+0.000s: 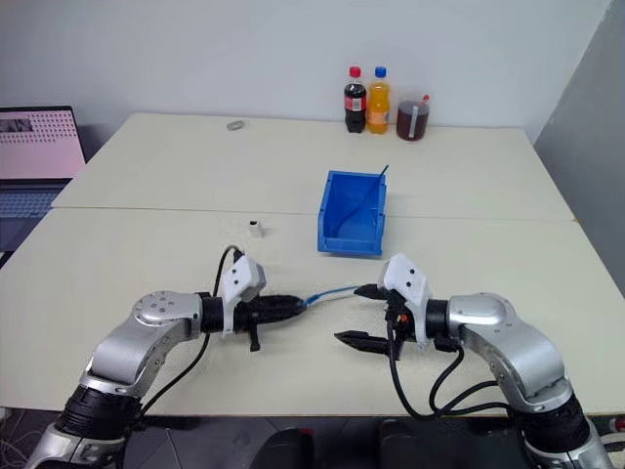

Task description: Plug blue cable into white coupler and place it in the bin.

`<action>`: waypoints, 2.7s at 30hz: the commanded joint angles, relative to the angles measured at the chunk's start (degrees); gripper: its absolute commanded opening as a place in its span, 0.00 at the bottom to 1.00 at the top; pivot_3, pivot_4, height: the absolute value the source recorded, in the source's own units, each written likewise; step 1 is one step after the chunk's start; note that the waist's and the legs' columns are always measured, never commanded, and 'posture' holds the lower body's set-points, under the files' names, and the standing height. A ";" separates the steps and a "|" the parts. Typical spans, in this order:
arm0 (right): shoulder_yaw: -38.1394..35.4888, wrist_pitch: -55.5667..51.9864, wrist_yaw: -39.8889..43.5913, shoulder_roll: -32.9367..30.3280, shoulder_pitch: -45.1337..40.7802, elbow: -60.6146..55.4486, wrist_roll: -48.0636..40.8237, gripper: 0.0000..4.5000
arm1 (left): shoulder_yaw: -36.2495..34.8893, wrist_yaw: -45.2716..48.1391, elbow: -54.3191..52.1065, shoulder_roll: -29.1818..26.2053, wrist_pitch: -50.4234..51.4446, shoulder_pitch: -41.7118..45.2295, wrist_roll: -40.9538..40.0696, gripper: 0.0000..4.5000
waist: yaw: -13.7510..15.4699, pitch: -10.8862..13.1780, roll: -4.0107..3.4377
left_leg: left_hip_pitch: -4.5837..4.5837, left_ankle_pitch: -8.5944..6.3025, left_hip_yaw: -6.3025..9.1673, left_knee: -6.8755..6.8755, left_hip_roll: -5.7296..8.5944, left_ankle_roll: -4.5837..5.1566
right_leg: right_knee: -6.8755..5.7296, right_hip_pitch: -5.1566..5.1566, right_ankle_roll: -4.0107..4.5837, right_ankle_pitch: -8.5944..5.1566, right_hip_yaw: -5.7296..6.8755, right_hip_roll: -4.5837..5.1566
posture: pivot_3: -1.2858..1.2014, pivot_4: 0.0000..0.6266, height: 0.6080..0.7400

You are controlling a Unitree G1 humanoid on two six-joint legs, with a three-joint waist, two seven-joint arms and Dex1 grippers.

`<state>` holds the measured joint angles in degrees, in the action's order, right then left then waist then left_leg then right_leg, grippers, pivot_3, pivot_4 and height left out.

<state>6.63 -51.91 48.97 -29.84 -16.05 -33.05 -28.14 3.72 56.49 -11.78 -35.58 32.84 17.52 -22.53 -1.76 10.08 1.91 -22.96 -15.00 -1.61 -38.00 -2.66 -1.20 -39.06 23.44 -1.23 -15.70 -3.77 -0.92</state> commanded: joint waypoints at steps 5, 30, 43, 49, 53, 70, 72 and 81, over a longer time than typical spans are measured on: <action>-7.30 -1.82 -9.05 9.71 2.91 -1.06 -9.64 1.00 | -7.44 -2.08 -8.57 1.36 9.06 1.32 -13.53 0.06 | -0.15 0.00 0.00 | 0.01 0.00 0.02 0.01 -0.02 -0.01 | -0.02 0.00 -0.01 -0.01 -0.04 -0.02 | 0.52 0.24 1.00; -9.13 -5.38 -20.57 21.77 -6.47 9.48 -24.30 1.00 | -10.42 -3.78 -8.88 1.40 13.05 0.28 -24.51 0.06 | -0.15 0.00 0.00 | 0.01 0.00 -0.02 0.03 0.01 -0.01 | 0.02 0.01 0.00 0.00 -0.08 -0.02 | 0.52 0.24 1.00; -8.06 -5.11 -19.80 22.03 -7.65 10.97 -25.59 0.54 | -10.10 -4.78 -9.92 0.99 13.65 0.34 -25.83 0.06 | -0.16 0.00 -0.01 | 0.00 0.00 -0.02 0.05 0.01 -0.01 | 0.03 0.02 -0.01 0.00 -0.12 -0.01 | 0.52 0.24 1.00; -8.29 -5.31 -20.05 22.00 -7.88 11.17 -27.13 0.22 | -10.07 -4.74 -10.94 0.38 14.60 -0.10 -26.54 0.06 | -0.18 0.00 -0.01 | 0.00 0.00 -0.02 0.05 0.01 -0.01 | 0.04 0.02 -0.01 0.00 -0.11 -0.01 | 0.52 0.24 1.00; -8.16 -5.58 -19.82 21.69 -7.81 11.15 -27.96 0.03 | -10.38 -5.18 -11.61 -0.08 14.75 -0.74 -27.09 0.05 | -0.21 0.00 -0.02 | 0.00 0.00 -0.01 0.06 0.00 -0.01 | 0.04 0.03 -0.01 -0.01 -0.13 -0.01 | 0.52 0.24 1.00; -6.80 -4.77 -19.56 20.22 -7.21 10.71 -28.14 0.03 | -8.75 -7.29 -11.14 -0.99 14.29 0.24 -25.23 0.36 | -0.21 0.01 -0.01 | -0.01 0.00 -0.02 0.07 0.01 -0.01 | 0.06 0.04 -0.02 -0.01 -0.17 -0.01 | 0.52 0.24 1.00; -6.60 -4.32 -19.54 20.00 -7.16 10.79 -27.70 0.03 | -8.98 -8.00 -11.83 -1.09 13.93 -0.09 -24.67 0.45 | -0.21 0.01 -0.02 | -0.01 0.00 -0.02 0.07 0.01 -0.01 | 0.06 0.05 -0.03 -0.01 -0.17 -0.01 | 0.52 0.24 1.00; -5.63 -1.52 -19.04 18.71 -7.16 12.02 -25.51 0.03 | -12.13 -9.16 -15.63 -4.06 13.59 -9.48 -24.19 0.88 | -0.64 0.02 -0.04 | -0.02 0.00 -0.06 0.14 -0.04 -0.01 | 0.08 0.10 -0.01 -0.02 -0.25 0.02 | 0.52 0.24 1.00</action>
<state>1.23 -55.22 29.03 -11.08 -22.98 -20.26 -53.84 -6.57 47.42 -25.17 -39.07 47.30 8.34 -46.63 -2.40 10.10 1.87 -22.98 -15.00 -1.65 -37.86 -2.70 -1.21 -38.98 23.55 -1.23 -15.73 -4.01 -0.90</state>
